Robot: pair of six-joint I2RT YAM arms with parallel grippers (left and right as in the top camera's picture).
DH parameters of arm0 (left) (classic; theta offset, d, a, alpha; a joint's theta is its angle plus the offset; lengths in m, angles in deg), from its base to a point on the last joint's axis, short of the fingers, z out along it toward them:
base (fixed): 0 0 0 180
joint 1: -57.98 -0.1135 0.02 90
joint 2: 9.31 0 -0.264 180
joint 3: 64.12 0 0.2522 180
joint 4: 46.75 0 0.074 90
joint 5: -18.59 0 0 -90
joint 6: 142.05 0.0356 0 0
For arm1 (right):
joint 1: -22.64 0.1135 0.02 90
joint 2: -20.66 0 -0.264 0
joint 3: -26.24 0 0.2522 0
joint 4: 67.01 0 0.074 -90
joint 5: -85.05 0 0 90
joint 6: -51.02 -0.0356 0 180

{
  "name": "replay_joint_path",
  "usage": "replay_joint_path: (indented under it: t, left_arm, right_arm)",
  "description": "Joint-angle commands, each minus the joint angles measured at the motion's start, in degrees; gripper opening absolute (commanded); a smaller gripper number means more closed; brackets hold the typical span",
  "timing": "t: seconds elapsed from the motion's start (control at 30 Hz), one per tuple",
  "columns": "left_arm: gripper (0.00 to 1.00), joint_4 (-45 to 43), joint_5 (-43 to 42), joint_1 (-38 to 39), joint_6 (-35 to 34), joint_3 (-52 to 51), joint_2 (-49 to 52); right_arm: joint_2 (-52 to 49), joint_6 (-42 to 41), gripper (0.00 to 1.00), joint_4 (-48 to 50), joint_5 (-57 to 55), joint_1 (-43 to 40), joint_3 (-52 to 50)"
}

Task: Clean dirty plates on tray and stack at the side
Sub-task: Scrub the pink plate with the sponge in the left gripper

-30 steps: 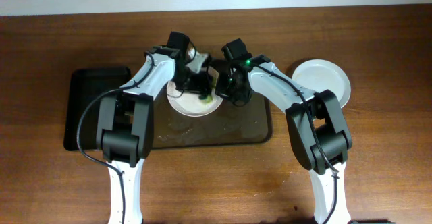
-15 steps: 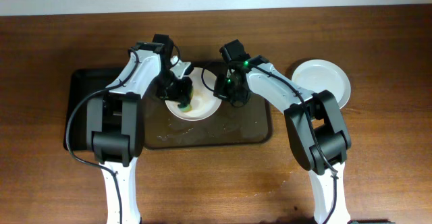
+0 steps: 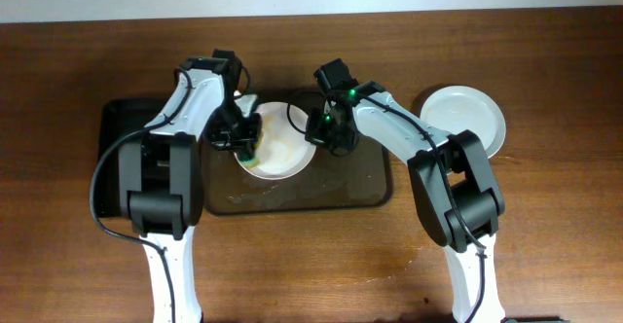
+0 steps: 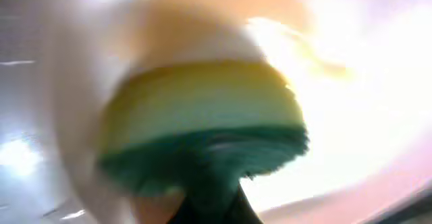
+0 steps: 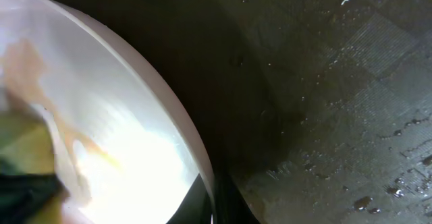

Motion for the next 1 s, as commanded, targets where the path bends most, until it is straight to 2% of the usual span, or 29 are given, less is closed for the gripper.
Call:
replay_joint_path:
  t: [0.0, 0.17, 0.2, 0.23, 0.27, 0.33, 0.37, 0.4, 0.43, 0.5, 0.53, 0.57, 0.6, 0.63, 0.7, 0.83, 0.9, 0.97]
  left_arm:
    - [0.01, -5.2, -18.8, 4.1, 16.1, -2.2, 3.5]
    - [0.01, -20.6, -17.5, 4.5, 9.8, -2.1, 3.5]
    - [0.01, -22.9, -14.1, 3.7, 6.4, -2.1, 3.5]
    - [0.01, -25.5, -7.1, 2.1, 0.1, -2.1, 3.5]
    - [0.01, -25.9, -2.0, 1.1, -3.4, -2.1, 3.5]
    - [0.01, -21.4, 12.3, -1.6, -12.4, -2.2, 3.5]
    - [0.01, -17.1, 15.6, -2.8, -13.3, -2.2, 3.5]
    - [0.01, -13.1, 15.6, -3.3, -13.3, -2.2, 3.5]
    - [0.01, -5.4, 15.5, -3.5, -13.1, -2.2, 3.5]
    - [0.01, 1.2, 12.6, -2.6, -7.4, -2.2, 3.5]
    - [0.01, 4.2, 5.9, -1.6, 0.5, -2.2, 3.5]
    - [0.01, 5.4, -4.5, -0.2, 10.0, -2.2, 3.5]
    - [0.01, 4.7, -11.4, 0.8, 14.8, -2.2, 3.5]
    - [0.01, 2.2, -14.0, 1.5, 15.5, -2.2, 3.5]
    - [0.01, -6.0, -14.5, 2.4, 14.8, -2.2, 3.5]
    - [0.01, -21.8, -12.7, 1.3, 5.0, -2.2, 3.5]
    - [0.01, -23.9, 0.6, -1.3, -6.7, -2.2, 3.5]
    - [0.01, -18.6, 11.7, -4.6, -17.0, -2.2, 3.5]
  right_arm:
    - [-1.4, -0.7, 0.04, -0.4, -2.6, -0.5, -0.3]
    - [-1.4, -0.7, 0.04, -0.4, -2.6, -0.5, -0.3]
    - [-1.4, -0.7, 0.04, -0.4, -2.6, -0.5, -0.3]
    - [-1.4, -0.7, 0.04, -0.4, -2.6, -0.5, -0.3]
    - [-1.4, -0.7, 0.04, -0.4, -2.6, -0.5, -0.3]
    - [-1.4, -0.7, 0.04, -0.4, -2.6, -0.5, -0.3]
    - [-1.4, -0.7, 0.04, -0.4, -2.6, -0.5, -0.3]
    - [-1.4, -0.7, 0.04, -0.4, -2.6, -0.5, -0.3]
    - [-1.4, -0.7, 0.04, -0.4, -2.6, -0.5, -0.3]
    - [-1.4, -0.7, 0.04, -0.4, -2.6, -0.5, -0.3]
    - [-1.4, -0.7, 0.04, -0.4, -2.6, -0.5, -0.3]
    - [-1.4, -0.7, 0.04, -0.4, -2.6, -0.5, -0.3]
    - [-1.4, -0.7, 0.04, -0.4, -2.6, -0.5, -0.3]
    - [-1.4, -0.7, 0.04, -0.4, -2.6, -0.5, -0.3]
    - [-1.4, -0.7, 0.04, -0.4, -2.6, -0.5, -0.3]
    - [-1.4, -0.7, 0.04, -0.4, -2.6, -0.5, -0.3]
    - [-1.4, -0.7, 0.04, -0.4, -2.6, -0.5, -0.3]
    - [-1.4, -0.7, 0.04, -0.4, -2.6, -0.5, -0.3]
